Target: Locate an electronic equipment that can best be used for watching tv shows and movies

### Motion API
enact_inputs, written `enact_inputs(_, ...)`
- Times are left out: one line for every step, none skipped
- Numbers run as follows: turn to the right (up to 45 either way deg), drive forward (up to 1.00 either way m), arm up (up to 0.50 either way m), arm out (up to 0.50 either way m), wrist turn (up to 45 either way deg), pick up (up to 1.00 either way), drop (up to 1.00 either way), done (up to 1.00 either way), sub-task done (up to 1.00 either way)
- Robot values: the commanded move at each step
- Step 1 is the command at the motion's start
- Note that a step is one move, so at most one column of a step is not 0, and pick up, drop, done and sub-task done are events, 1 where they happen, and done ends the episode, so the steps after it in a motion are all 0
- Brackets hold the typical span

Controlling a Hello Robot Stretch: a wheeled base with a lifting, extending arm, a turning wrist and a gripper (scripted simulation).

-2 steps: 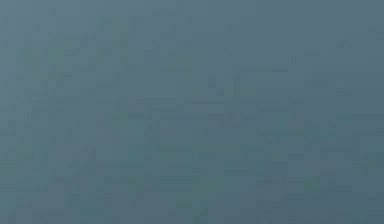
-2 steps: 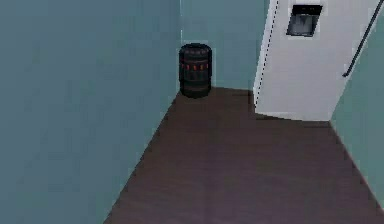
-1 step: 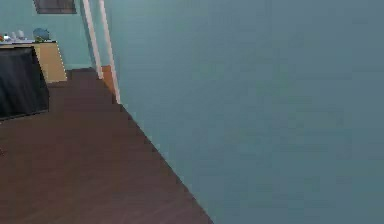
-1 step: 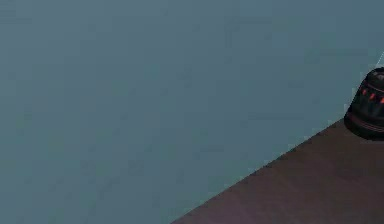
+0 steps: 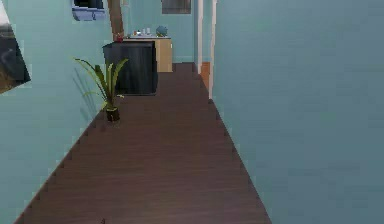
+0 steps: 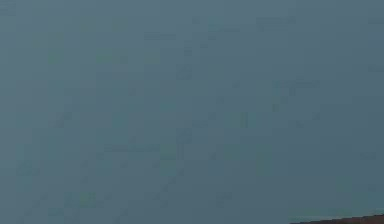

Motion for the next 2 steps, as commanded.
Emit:
enact_inputs(0.0,1.0,0.0,0.0,0.0,0.0,0.0,0.0,0.0)
enact_inputs(0.0,1.0,0.0,0.0,0.0,0.0,0.0,0.0,0.0)
